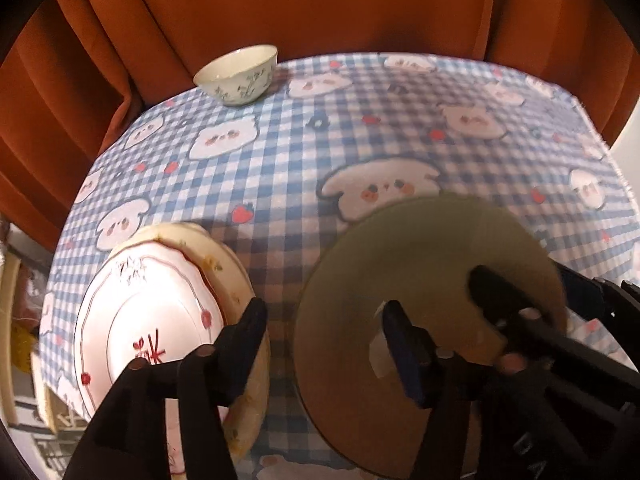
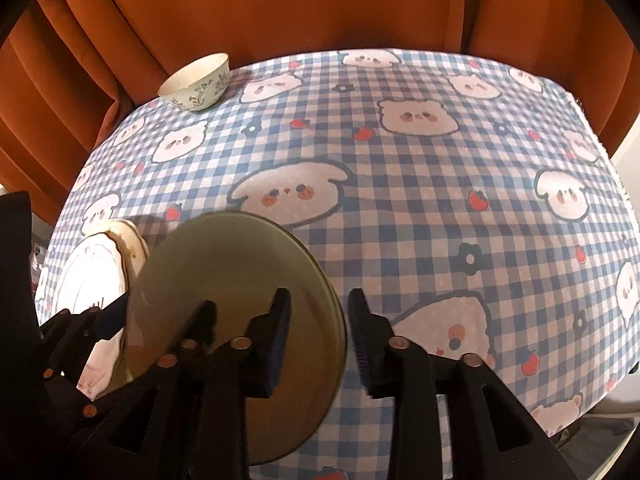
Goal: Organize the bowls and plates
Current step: 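Move both tools to the last white floral bowl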
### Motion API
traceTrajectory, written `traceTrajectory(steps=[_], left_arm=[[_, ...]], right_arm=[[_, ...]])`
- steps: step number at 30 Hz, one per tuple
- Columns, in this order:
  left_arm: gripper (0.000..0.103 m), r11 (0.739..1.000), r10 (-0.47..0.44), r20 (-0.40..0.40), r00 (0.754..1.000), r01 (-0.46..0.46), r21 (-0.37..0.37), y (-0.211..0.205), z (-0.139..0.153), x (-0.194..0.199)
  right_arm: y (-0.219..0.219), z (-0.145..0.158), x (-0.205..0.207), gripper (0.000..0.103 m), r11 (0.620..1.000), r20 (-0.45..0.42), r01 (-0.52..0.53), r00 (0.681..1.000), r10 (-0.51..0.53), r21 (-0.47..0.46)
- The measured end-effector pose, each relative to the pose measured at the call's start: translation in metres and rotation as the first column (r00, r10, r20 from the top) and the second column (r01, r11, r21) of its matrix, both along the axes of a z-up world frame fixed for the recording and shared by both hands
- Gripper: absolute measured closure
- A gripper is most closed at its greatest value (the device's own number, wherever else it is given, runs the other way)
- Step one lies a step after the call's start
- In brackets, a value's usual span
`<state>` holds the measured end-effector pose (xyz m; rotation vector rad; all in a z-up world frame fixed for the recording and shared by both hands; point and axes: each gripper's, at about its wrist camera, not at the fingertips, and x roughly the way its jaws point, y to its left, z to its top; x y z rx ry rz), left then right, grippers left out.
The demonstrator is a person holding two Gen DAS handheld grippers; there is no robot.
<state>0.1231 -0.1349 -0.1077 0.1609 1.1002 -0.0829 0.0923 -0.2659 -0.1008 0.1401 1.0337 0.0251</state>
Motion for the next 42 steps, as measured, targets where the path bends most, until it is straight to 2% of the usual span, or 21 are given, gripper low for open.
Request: traceTrajectory(steps=[1,2,4,12,19,24,33,35,39,42], left_arm=[[0.03,1.0,-0.011,0.003,1.0,0.011,-0.017,0.003,0.005,0.001],[0.029,0.999,-0.02,0.01,1.0,0.02,-0.03,0.005,0.01,0.003],[0.025,0.998,-0.036,0.021,0.999,0.037,-0.051,0.011,0.018,0.007],[0.024,0.992,-0.065,0.091,0.994,0.074,-0.1,0.047,0.056,0.031],[0.025,0.995,-0.051,0.177,0.983,0.064,-0.073,0.08,0.086,0.064],[0.025,0.996,-0.014,0.213,0.977,0.032,-0.084,0.099,0.099,0.092],[0.025,0.997,0.064,0.22,0.973,-0.05,-0.066,0.109,0.091,0.151],[0.026,0.997,0.068,0.222,0.973,-0.056,-0.062,0.112,0.088,0.168],[0.033,0.995,0.093,0.211,0.973,-0.082,-0.06,0.117,0.079,0.203],[0.034,0.995,0.089,0.209,0.974,-0.079,-0.056,0.117,0.071,0.225]], right_arm=[[0.001,0.004,0.0,0.041,1.0,0.012,0.01,1.0,-0.009,-0.005],[0.002,0.009,0.0,0.035,1.0,0.026,0.018,1.0,-0.017,-0.01],[0.007,0.02,0.002,0.035,0.999,0.048,0.024,0.999,-0.023,-0.025],[0.044,0.06,0.019,0.034,0.999,0.105,0.022,0.994,-0.018,-0.035],[0.08,0.091,0.049,0.034,0.999,0.178,0.029,0.984,-0.023,-0.035],[0.101,0.112,0.081,0.034,0.999,0.213,-0.001,0.977,0.012,-0.052],[0.126,0.119,0.152,0.034,0.999,0.213,-0.017,0.977,0.024,-0.036],[0.13,0.117,0.168,0.034,0.998,0.204,-0.005,0.979,0.017,-0.058],[0.136,0.109,0.206,0.034,0.998,0.196,0.01,0.981,0.002,-0.063],[0.138,0.103,0.231,0.034,0.997,0.19,0.018,0.982,-0.005,-0.071]])
